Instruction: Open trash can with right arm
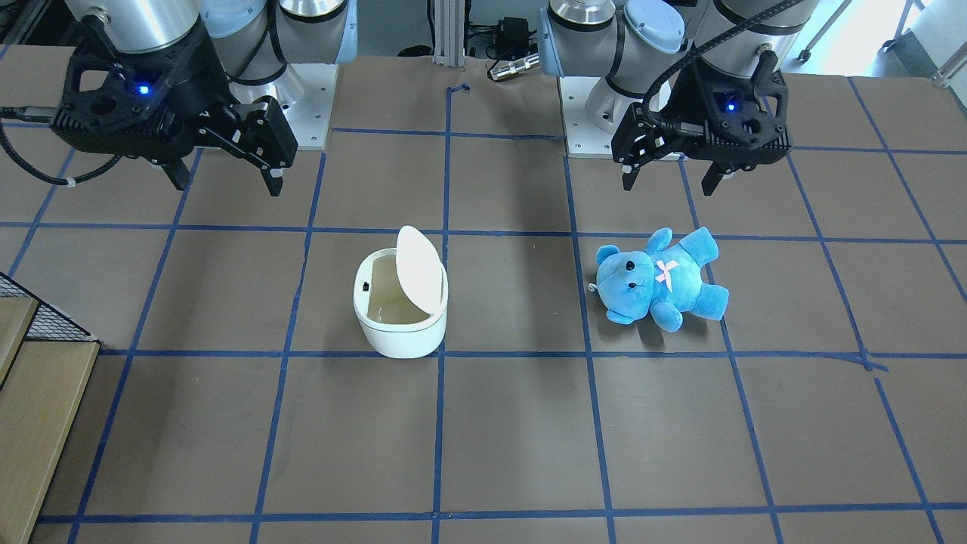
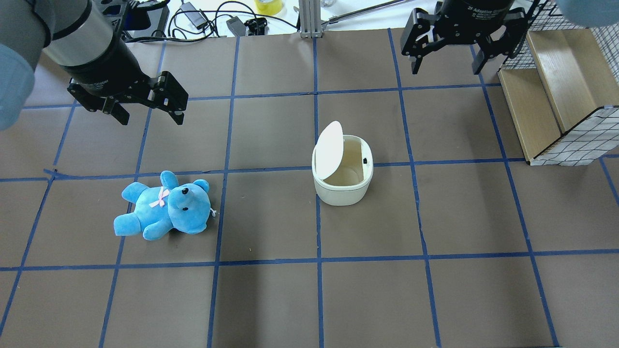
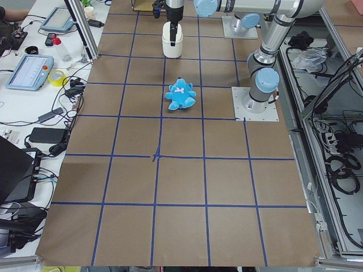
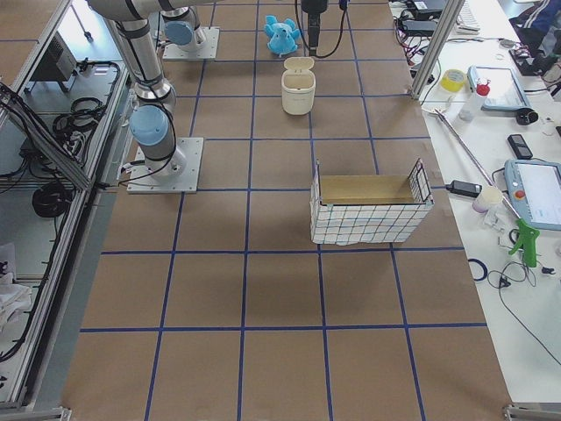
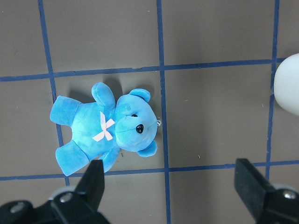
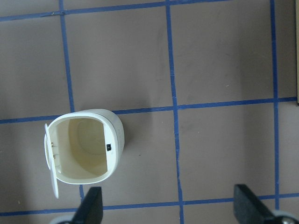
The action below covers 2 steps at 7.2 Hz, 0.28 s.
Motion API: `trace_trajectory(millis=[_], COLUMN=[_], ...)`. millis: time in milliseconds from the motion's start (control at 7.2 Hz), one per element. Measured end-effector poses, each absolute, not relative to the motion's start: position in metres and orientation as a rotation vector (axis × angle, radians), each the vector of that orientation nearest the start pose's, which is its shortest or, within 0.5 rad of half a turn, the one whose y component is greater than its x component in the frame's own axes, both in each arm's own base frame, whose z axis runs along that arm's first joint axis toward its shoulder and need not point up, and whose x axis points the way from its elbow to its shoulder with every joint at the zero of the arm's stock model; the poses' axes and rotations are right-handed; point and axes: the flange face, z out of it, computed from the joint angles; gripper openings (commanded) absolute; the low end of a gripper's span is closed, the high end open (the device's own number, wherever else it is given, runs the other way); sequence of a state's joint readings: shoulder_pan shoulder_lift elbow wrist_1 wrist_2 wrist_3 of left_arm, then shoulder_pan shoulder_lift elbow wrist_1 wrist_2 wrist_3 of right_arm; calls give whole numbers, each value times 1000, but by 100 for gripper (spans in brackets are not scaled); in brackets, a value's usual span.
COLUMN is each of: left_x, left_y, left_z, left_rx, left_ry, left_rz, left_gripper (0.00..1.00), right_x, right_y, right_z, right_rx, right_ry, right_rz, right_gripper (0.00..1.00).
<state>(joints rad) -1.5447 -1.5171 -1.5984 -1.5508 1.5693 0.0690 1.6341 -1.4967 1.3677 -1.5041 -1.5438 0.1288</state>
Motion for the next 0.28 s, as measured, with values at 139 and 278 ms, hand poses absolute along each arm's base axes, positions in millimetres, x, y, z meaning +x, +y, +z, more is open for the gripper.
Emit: trace_trajectory(millis=[139,278], left_x=[-121,-121], left_y=[-477,-477], left_z=[502,502], left_rx=[67,67], left_ry=[3139,3139], left_rz=[-72,-72], left_gripper=[100,100], right_x=[170,170], right_y=[-517,-517], right_z=[543,543], right_rx=[89,78], right_ry=[3095,3105], right_rz=[-102,-108], right_gripper=[100,100])
